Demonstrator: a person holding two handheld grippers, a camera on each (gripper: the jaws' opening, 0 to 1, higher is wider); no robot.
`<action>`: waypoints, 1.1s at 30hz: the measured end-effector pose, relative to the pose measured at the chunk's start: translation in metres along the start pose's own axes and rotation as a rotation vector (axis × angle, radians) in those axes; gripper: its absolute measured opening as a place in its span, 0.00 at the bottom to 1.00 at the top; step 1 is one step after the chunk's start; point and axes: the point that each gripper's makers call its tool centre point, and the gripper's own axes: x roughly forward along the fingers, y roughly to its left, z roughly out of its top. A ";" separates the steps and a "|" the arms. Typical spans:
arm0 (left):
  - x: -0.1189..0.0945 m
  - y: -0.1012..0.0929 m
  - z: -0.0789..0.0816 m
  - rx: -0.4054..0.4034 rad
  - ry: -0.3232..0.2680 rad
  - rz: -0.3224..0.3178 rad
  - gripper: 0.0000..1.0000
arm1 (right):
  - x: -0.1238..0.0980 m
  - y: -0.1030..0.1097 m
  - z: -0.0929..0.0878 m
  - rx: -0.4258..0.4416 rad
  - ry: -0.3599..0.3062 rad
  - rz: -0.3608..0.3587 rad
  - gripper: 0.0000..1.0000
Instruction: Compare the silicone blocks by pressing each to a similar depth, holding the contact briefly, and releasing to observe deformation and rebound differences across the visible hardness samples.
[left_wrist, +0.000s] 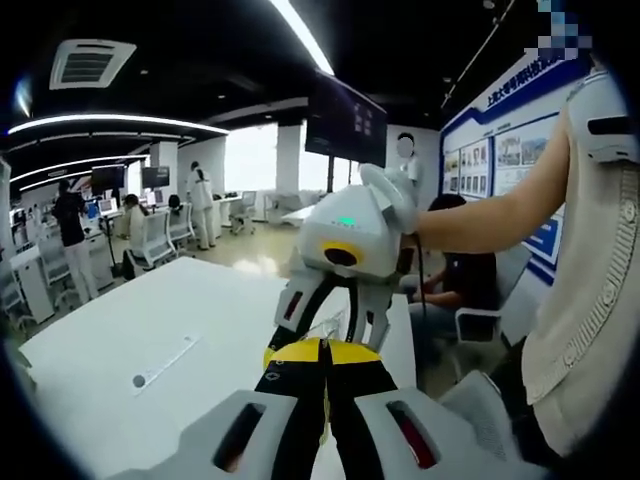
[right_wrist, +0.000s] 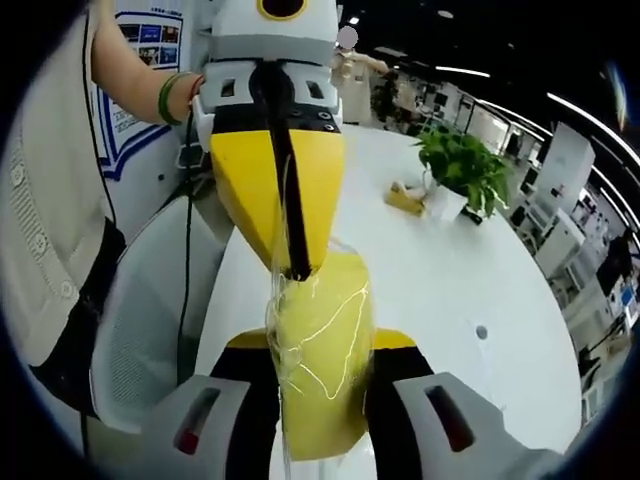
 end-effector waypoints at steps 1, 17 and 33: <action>0.000 0.000 0.000 -0.006 -0.002 -0.001 0.00 | 0.000 0.000 0.000 0.004 -0.001 0.002 0.29; -0.007 0.007 -0.012 -0.087 -0.010 0.025 0.00 | 0.006 0.002 -0.001 0.022 -0.043 -0.037 0.38; -0.015 0.015 -0.033 -0.158 0.011 0.077 0.00 | -0.021 -0.002 0.011 0.213 -0.281 -0.226 0.55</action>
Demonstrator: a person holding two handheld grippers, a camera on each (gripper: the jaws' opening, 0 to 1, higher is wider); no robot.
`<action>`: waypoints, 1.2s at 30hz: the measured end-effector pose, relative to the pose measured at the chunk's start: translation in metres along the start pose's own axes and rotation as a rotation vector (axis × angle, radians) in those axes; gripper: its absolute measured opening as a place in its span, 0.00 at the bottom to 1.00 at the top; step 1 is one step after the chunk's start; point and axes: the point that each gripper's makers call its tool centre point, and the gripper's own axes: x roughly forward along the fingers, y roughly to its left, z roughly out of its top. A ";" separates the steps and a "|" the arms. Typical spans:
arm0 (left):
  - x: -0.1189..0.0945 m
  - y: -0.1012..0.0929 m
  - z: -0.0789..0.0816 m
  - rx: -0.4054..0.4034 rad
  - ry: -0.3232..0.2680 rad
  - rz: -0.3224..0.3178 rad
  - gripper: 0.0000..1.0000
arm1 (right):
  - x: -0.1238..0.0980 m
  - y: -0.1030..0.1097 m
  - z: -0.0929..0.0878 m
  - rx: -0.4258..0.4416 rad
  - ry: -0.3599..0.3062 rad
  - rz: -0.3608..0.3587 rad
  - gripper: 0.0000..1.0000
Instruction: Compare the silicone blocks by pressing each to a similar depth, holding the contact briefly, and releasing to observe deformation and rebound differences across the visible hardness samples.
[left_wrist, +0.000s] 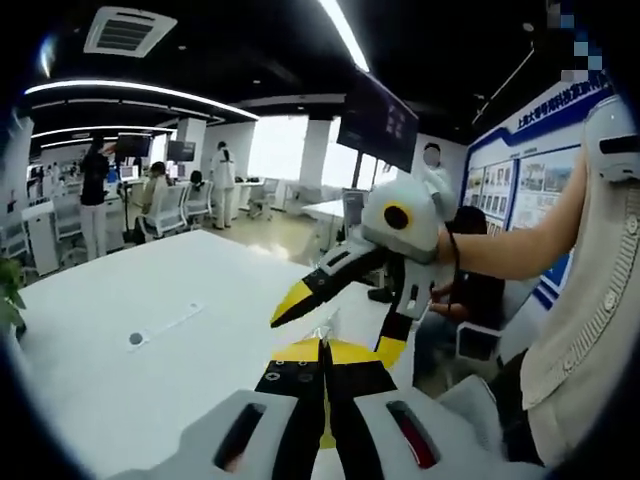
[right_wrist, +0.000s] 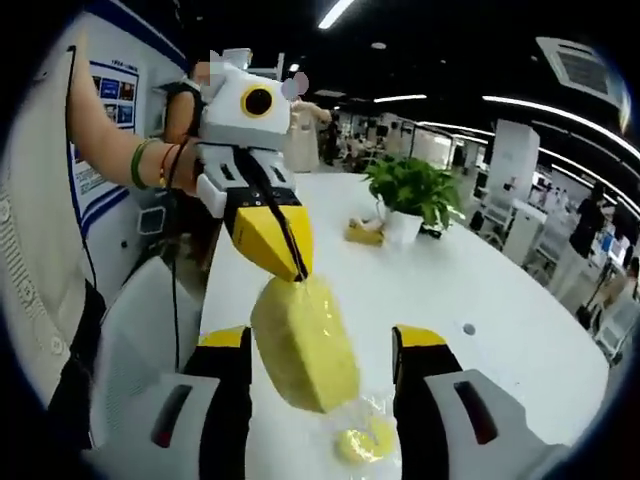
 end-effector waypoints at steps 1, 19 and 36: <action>0.000 0.001 -0.001 -0.003 0.001 0.002 0.00 | -0.002 0.001 0.000 0.017 -0.015 -0.009 0.56; 0.005 0.041 -0.058 -0.118 0.084 0.097 0.00 | -0.078 -0.021 -0.017 0.235 -0.237 -0.432 0.84; -0.010 0.079 -0.133 -0.316 0.158 0.122 0.00 | -0.107 0.017 -0.065 0.454 -0.252 -0.571 0.85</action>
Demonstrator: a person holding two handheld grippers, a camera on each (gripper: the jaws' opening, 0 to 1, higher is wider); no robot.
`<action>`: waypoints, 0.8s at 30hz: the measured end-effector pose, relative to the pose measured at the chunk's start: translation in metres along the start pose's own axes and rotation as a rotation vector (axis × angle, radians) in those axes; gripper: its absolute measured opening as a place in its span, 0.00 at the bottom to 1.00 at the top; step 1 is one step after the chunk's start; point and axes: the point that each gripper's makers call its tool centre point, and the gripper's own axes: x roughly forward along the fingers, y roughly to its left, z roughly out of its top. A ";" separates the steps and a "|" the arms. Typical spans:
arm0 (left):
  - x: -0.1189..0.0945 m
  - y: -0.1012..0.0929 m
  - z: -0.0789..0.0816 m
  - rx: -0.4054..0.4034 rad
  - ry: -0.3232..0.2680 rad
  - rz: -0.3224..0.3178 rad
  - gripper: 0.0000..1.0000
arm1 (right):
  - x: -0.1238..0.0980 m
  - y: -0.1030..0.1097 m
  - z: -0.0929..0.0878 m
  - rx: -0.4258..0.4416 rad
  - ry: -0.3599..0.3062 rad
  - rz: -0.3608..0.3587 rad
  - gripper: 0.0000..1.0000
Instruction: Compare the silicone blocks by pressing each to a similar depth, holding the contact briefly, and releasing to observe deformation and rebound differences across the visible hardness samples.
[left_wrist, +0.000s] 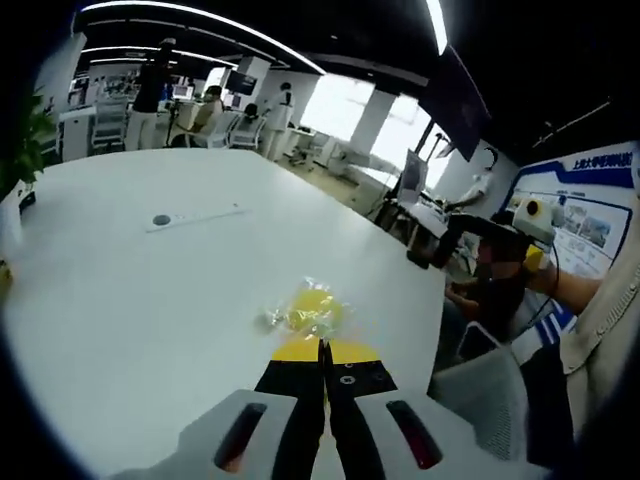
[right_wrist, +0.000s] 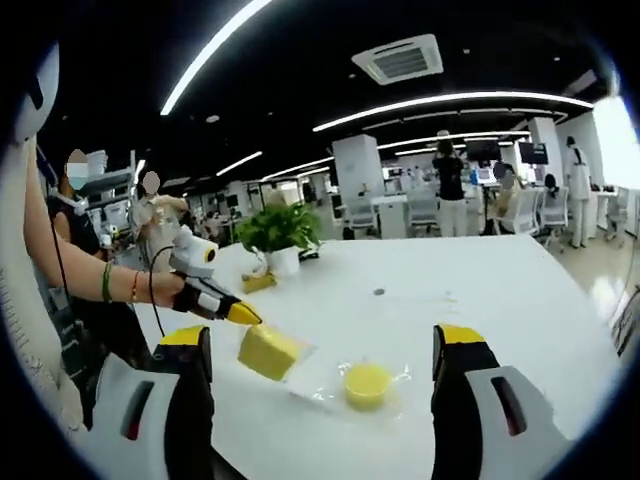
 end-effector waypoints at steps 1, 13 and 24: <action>0.001 0.005 -0.002 -0.011 0.004 -0.002 0.00 | -0.002 -0.001 -0.005 0.011 0.000 -0.013 0.84; -0.003 0.073 0.002 -0.038 0.006 0.086 0.00 | -0.020 -0.017 -0.030 0.112 0.058 -0.079 0.80; 0.012 0.137 -0.019 -0.034 0.091 0.151 0.00 | -0.011 -0.011 -0.043 0.130 0.108 -0.079 0.79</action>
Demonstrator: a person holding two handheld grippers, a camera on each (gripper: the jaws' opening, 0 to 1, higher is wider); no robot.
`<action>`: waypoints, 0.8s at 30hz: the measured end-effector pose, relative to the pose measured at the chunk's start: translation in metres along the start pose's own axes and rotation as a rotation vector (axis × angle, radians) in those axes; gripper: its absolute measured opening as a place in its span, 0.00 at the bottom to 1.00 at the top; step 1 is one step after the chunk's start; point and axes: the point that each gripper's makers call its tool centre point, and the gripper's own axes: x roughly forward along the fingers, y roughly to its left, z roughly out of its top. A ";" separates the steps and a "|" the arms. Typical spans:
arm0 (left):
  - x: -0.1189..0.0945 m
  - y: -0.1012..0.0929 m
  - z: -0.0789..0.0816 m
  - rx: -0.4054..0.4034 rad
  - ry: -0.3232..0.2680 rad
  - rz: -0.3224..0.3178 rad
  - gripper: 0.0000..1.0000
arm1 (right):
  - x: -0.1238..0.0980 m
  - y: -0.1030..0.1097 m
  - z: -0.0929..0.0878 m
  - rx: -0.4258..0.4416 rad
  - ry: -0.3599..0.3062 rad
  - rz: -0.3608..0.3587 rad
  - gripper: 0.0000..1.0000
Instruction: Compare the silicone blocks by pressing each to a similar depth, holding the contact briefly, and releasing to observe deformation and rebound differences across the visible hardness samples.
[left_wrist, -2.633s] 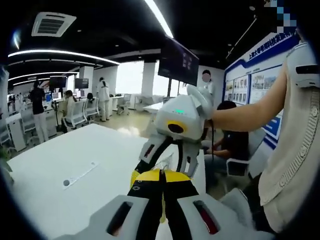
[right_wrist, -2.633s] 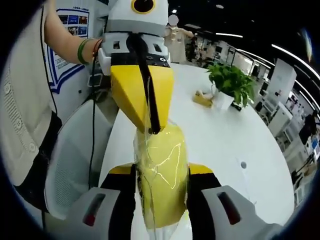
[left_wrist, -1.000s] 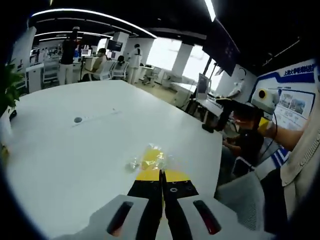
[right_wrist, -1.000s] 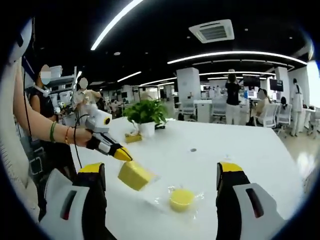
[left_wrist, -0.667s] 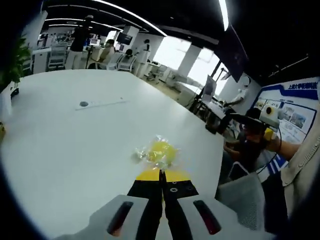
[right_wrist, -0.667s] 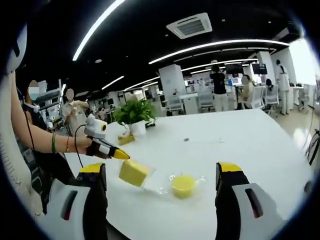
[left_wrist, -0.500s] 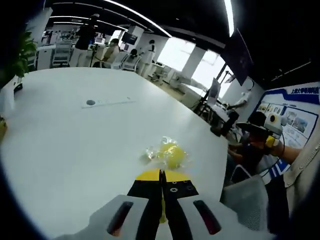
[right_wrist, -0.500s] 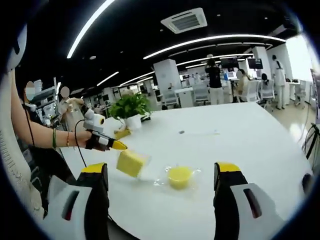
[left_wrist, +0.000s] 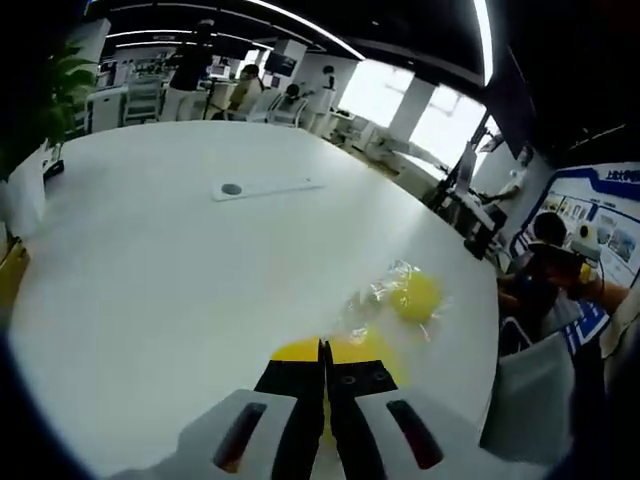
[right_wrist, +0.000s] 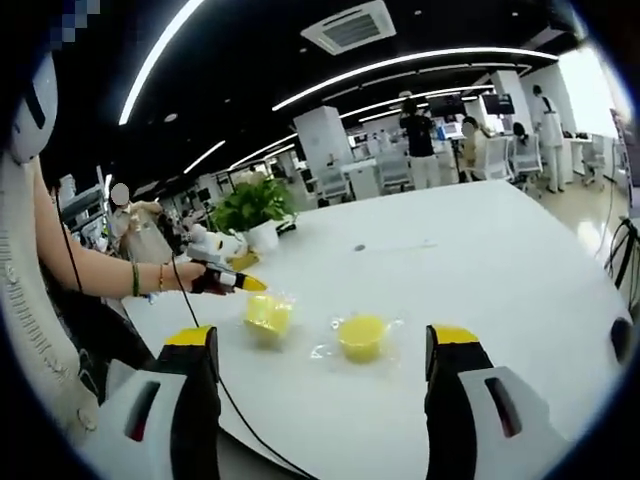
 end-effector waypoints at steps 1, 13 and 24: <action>0.003 0.005 -0.004 -0.007 0.015 0.003 0.00 | 0.001 -0.002 -0.002 0.005 0.006 -0.005 0.79; 0.022 0.026 -0.034 -0.019 0.084 0.005 0.00 | 0.012 -0.004 -0.018 0.054 0.040 -0.016 0.78; 0.020 0.029 -0.038 -0.093 0.055 0.005 0.00 | 0.015 -0.003 -0.017 0.045 0.045 -0.004 0.77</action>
